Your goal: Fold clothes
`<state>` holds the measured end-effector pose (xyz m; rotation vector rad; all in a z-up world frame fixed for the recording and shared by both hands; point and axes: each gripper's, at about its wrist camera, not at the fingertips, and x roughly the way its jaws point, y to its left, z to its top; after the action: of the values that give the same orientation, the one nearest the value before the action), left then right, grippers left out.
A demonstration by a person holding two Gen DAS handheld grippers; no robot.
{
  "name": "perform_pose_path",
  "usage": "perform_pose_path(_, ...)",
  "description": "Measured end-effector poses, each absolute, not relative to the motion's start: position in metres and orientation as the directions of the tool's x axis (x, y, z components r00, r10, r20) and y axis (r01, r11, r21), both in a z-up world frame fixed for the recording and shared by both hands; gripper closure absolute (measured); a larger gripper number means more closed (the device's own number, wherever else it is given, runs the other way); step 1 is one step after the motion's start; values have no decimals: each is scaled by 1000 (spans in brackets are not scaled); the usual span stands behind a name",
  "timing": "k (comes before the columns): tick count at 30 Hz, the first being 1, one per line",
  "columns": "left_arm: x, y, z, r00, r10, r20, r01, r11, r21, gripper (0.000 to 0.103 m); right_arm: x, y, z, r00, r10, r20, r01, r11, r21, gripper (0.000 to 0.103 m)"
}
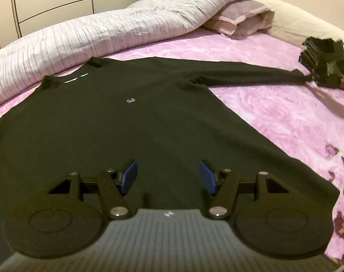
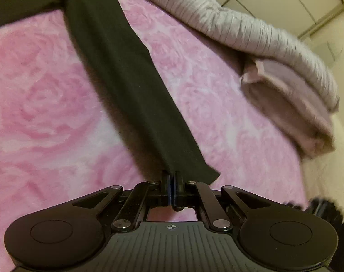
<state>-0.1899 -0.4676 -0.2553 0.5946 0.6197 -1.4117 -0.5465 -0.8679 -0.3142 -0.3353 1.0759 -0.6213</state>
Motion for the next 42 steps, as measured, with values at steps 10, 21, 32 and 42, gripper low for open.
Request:
perform_pose_path(10,-179,-416,-229,124,-699,-704,990,137,38,46,-527,-836,-297,206,-729,-653,455,662,-595,92)
perform_pose_path(21,-168,-290,-196,271,-664,-697,935,353,27,28,-491,-667,-208,578,-475,-664,665,746,45,39)
perform_pose_path(32,-166,-163,-170,429,-665,-611,834,551,-13,26,-430,-492,-180,647,-314,-695,575,799,175,34)
perform_pose_path(42,-179,-134,-165,380,-697,-608,868,496,-26,26,-389,-428,-157,645,-247,-723,547,811,210,33)
